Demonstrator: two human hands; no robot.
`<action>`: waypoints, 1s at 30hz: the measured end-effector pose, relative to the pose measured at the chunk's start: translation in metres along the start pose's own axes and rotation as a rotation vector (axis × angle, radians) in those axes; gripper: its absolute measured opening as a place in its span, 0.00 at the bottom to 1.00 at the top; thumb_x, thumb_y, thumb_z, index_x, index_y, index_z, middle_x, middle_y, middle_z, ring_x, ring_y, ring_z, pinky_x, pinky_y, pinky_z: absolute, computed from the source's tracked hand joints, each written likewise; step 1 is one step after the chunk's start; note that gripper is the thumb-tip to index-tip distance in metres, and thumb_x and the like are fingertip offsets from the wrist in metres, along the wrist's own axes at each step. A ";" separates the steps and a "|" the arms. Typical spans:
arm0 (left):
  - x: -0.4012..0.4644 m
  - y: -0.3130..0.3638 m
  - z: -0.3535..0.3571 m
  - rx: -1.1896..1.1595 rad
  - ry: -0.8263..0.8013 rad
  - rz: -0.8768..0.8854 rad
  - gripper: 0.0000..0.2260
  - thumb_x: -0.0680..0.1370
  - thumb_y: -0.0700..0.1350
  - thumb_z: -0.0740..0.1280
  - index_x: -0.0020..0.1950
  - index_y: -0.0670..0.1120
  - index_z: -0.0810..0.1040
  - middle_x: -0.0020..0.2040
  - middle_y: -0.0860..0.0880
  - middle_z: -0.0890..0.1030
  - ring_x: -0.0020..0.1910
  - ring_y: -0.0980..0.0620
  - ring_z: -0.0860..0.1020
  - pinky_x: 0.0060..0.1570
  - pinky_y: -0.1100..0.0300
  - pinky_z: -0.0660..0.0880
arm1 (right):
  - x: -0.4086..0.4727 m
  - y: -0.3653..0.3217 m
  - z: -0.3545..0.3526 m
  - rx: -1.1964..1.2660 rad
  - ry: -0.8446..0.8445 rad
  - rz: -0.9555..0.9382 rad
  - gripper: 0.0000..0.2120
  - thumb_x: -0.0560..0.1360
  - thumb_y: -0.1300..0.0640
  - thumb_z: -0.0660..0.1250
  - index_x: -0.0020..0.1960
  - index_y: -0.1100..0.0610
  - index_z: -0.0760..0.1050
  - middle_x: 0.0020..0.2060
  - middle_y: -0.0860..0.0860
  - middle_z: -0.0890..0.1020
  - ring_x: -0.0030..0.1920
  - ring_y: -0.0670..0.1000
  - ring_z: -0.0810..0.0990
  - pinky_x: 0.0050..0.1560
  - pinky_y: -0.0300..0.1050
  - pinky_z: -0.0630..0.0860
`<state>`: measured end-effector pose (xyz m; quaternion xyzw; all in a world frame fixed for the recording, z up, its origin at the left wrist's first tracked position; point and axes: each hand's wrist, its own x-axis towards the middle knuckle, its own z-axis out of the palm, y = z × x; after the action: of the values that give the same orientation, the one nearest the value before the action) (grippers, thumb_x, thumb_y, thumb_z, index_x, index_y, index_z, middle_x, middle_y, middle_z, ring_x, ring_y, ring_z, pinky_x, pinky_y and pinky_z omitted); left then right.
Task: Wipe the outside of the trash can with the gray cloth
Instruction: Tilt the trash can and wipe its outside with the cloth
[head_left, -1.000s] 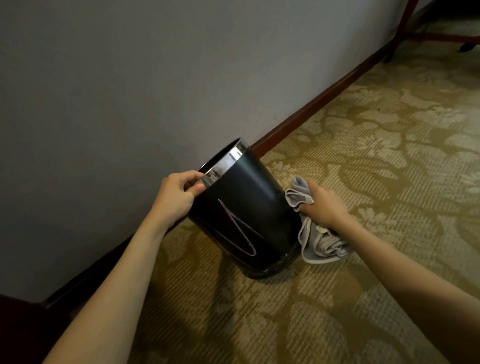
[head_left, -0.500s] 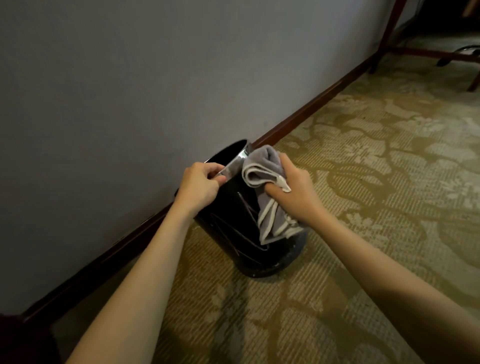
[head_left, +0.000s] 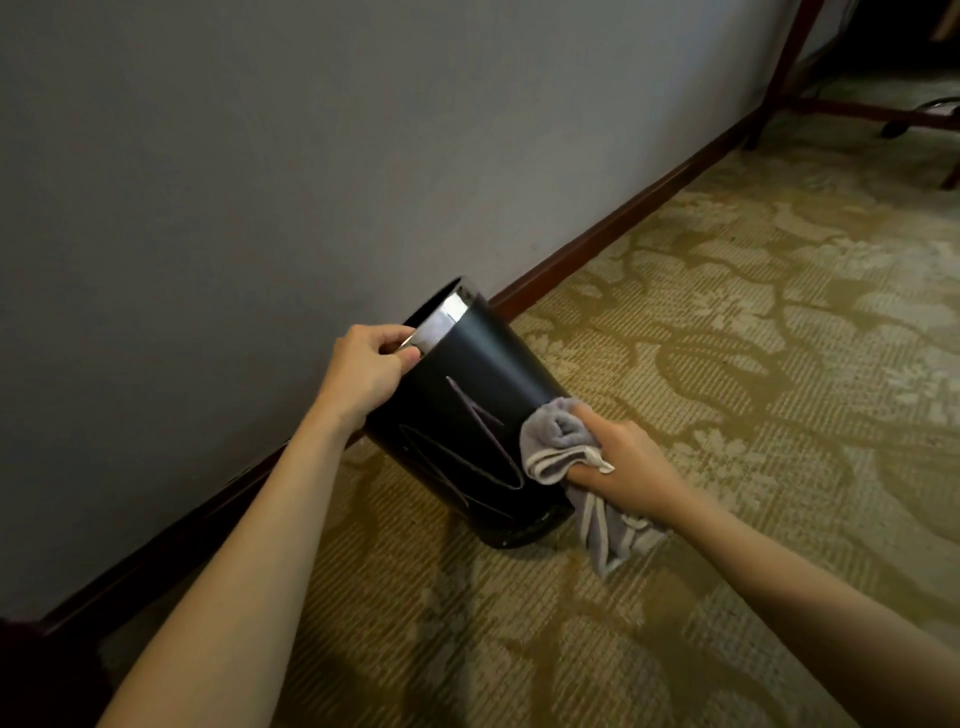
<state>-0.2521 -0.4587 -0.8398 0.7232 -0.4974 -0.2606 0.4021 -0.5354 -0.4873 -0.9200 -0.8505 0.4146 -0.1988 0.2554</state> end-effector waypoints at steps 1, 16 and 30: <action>-0.001 -0.002 -0.002 -0.010 0.004 -0.014 0.16 0.76 0.42 0.68 0.38 0.65 0.83 0.34 0.61 0.83 0.36 0.60 0.81 0.38 0.62 0.73 | -0.002 0.005 0.000 0.005 -0.005 0.015 0.22 0.69 0.56 0.68 0.63 0.53 0.69 0.38 0.55 0.81 0.39 0.59 0.80 0.40 0.58 0.76; -0.015 0.016 0.010 -0.013 -0.095 -0.046 0.12 0.62 0.57 0.68 0.42 0.60 0.86 0.37 0.50 0.86 0.42 0.44 0.84 0.44 0.41 0.81 | 0.065 -0.085 -0.014 0.108 0.234 -0.216 0.17 0.70 0.53 0.65 0.57 0.52 0.68 0.36 0.50 0.79 0.35 0.55 0.78 0.34 0.55 0.76; -0.011 0.001 -0.003 -0.124 -0.006 -0.102 0.13 0.74 0.45 0.69 0.38 0.64 0.84 0.45 0.59 0.85 0.51 0.54 0.80 0.45 0.58 0.74 | 0.006 0.021 0.004 0.160 0.081 0.183 0.14 0.70 0.55 0.69 0.53 0.47 0.73 0.40 0.50 0.82 0.42 0.54 0.81 0.43 0.56 0.77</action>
<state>-0.2540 -0.4473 -0.8374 0.7205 -0.4440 -0.3133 0.4308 -0.5422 -0.5024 -0.9345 -0.7774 0.4832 -0.2410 0.3225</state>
